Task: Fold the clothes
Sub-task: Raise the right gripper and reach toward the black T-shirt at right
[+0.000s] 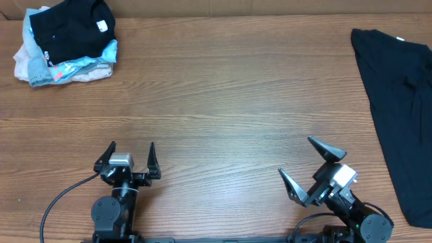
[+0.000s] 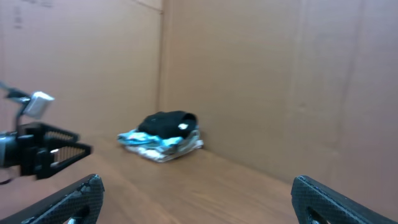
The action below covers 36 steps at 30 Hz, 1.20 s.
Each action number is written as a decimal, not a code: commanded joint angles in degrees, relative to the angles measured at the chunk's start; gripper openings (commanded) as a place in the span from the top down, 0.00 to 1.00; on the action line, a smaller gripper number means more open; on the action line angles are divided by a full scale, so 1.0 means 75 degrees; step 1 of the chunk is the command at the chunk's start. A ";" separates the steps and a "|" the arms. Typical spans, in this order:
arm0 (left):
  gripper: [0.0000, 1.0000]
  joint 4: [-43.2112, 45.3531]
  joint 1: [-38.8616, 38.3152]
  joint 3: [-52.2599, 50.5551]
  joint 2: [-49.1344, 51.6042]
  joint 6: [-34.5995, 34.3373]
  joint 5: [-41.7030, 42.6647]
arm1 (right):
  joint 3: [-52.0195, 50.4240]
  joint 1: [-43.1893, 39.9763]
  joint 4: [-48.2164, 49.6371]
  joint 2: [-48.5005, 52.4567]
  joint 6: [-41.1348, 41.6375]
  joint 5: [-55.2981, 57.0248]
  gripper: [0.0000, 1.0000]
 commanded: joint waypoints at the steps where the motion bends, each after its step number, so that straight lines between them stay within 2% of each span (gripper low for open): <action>1: 0.00 -0.0006 0.0047 -0.0026 -0.0079 -0.0134 -0.0055 | -0.0079 0.0035 0.0029 -0.0061 0.0178 -0.0516 0.00; 7: 0.00 -0.0003 0.0047 -0.0026 -0.0079 -0.0134 -0.0055 | -0.0079 0.0038 0.0361 -0.0061 0.0181 -0.0315 0.00; 16: 0.00 -0.0003 0.0047 -0.0026 -0.0079 -0.0134 -0.0055 | -0.0064 0.0038 0.1996 -0.0061 0.0635 0.2719 0.00; 22: 0.00 -0.0006 0.0047 -0.0026 -0.0079 -0.0134 -0.0055 | 0.0574 0.0035 0.2063 0.0350 0.0370 0.3646 0.00; 29: 0.00 -0.0006 0.0047 -0.0026 -0.0079 -0.0134 -0.0055 | 0.2308 0.0035 0.2011 0.2623 -0.0525 0.4363 0.00; 36: 0.00 -0.0006 0.0047 -0.0026 -0.0079 -0.0134 -0.0055 | 0.5065 -0.0067 0.0825 0.6563 -0.0525 0.4774 0.00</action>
